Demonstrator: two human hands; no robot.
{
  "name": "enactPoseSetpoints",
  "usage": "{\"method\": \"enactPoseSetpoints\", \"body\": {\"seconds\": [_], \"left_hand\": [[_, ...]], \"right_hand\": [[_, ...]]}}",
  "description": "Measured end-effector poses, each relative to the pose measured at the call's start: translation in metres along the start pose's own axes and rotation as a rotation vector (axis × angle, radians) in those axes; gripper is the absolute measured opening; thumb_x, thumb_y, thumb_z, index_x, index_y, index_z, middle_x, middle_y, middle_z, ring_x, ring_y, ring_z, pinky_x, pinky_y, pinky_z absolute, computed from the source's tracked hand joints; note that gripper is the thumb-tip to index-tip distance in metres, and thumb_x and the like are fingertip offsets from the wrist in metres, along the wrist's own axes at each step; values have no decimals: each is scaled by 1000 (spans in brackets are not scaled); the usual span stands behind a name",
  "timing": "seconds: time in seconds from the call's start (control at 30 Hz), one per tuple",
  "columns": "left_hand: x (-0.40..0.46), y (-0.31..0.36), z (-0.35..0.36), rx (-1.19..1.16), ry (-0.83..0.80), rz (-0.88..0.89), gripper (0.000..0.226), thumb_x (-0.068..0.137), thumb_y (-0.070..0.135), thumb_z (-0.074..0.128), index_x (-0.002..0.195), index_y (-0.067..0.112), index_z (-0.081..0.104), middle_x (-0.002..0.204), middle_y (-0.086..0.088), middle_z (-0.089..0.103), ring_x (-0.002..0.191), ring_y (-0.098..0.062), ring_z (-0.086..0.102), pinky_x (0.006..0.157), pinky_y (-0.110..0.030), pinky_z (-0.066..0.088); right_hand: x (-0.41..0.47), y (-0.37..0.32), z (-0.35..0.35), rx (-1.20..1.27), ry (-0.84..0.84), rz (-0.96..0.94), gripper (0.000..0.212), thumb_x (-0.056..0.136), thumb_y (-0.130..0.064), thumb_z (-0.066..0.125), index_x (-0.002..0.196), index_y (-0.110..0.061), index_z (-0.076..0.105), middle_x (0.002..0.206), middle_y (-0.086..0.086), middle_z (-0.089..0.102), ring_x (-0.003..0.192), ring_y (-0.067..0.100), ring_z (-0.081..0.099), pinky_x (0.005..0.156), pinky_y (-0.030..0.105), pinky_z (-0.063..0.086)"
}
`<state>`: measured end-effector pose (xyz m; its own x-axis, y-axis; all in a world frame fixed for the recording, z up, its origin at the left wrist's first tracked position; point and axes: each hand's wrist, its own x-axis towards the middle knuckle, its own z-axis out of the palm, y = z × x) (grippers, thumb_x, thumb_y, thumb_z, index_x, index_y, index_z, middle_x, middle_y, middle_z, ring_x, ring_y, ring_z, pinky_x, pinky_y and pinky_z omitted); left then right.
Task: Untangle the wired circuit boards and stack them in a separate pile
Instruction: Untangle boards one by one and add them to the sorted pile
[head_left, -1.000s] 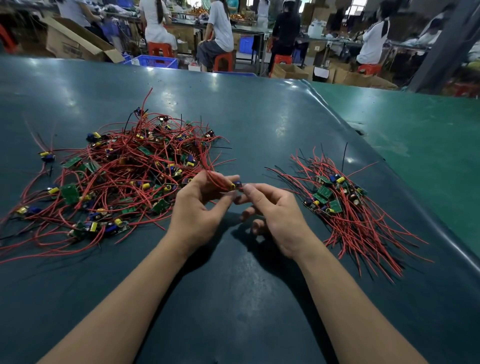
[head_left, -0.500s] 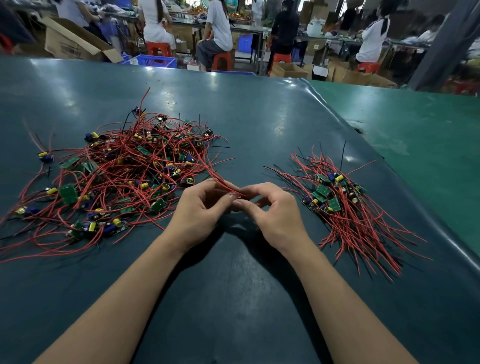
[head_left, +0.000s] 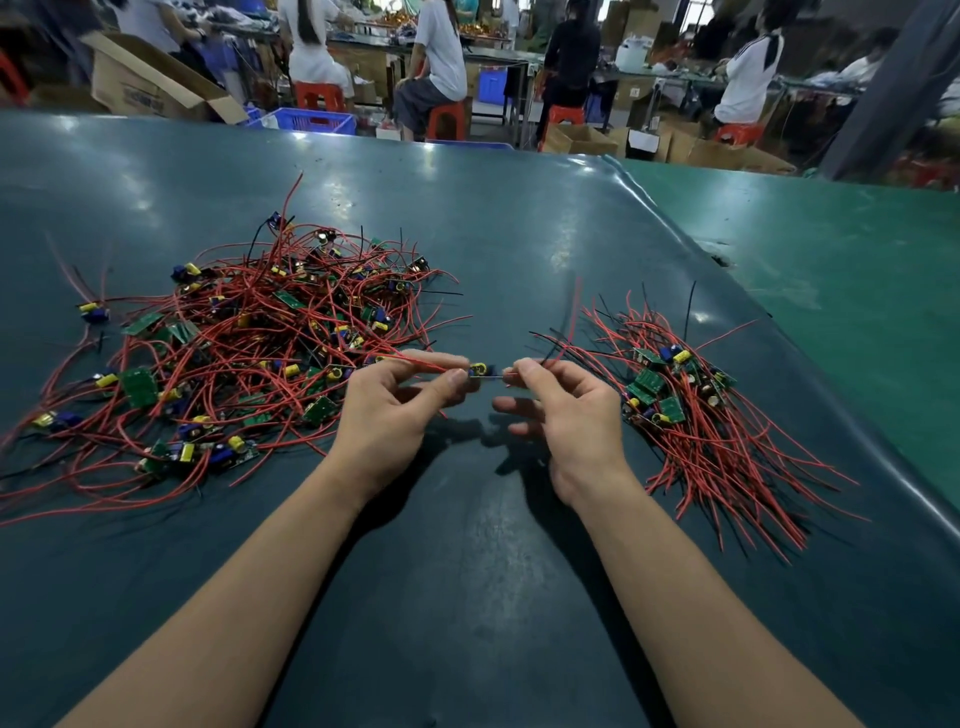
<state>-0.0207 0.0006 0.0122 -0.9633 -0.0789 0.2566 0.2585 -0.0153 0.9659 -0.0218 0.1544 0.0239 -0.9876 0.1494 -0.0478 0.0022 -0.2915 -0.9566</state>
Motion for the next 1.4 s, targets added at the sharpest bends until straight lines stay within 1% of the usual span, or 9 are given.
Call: {"method": "enactPoseSetpoints", "body": {"seconds": [0.1,0.2,0.3,0.43,0.53,0.73,1.0,1.17,1.4], "left_hand": [[3,-1,-1,-150,71,-63,14,82,8,71,96,7,73,91,-10,75,88,-20,71,87,-32,57],[4,0,-1,-321,31,-146,25,74,19,72,97,10,71,97,-11,75,92,-21,71,86,-32,57],[3,-2,-1,-268,-49,-148,34,65,24,79,97,14,73,98,-10,75,93,-21,69,87,-33,57],[3,-4,-2,-219,-30,-151,35,64,19,80,98,13,72,95,-10,75,90,-22,69,88,-39,56],[-1,-3,-1,-127,-20,-64,33,64,17,82,94,10,72,91,-8,76,87,-21,72,83,-32,58],[-2,1,5,-80,45,23,17,70,-4,79,73,6,66,82,0,76,79,-11,72,76,-19,54],[-5,5,10,-159,-11,44,22,70,-15,75,72,0,59,79,-2,75,80,-13,72,74,-18,54],[-4,5,7,-168,10,34,25,71,-15,74,70,2,56,77,0,75,78,-11,72,74,-19,54],[-2,3,4,-177,11,20,25,71,-13,74,71,2,54,77,0,74,80,-13,72,74,-21,56]], "right_hand": [[1,-2,-3,28,-37,9,11,92,-11,66,81,-12,68,78,3,76,66,16,73,46,19,48],[-1,-2,-1,26,-85,-24,8,91,-9,67,86,-11,72,82,5,76,70,18,74,48,22,51],[-2,-4,-2,17,-99,-45,9,90,-5,67,88,-11,74,81,5,76,72,16,73,50,22,52],[-2,-3,-2,42,-114,-9,10,86,-3,69,88,-11,75,79,3,75,71,12,71,52,21,53],[-2,0,0,12,-132,65,7,88,-6,69,88,-10,75,77,2,74,66,9,67,51,20,51],[6,1,-3,-35,19,38,17,91,-20,69,79,-13,77,66,-4,61,51,5,53,42,19,42],[12,-7,-4,358,50,172,43,100,-26,51,63,-9,63,52,-2,49,35,6,34,32,17,24],[15,-7,-8,330,141,71,31,101,-25,52,80,-7,66,53,-9,58,36,4,35,35,15,25],[19,-10,-16,330,227,29,22,98,-18,58,82,-8,69,64,-4,64,38,5,39,37,14,26]]}}
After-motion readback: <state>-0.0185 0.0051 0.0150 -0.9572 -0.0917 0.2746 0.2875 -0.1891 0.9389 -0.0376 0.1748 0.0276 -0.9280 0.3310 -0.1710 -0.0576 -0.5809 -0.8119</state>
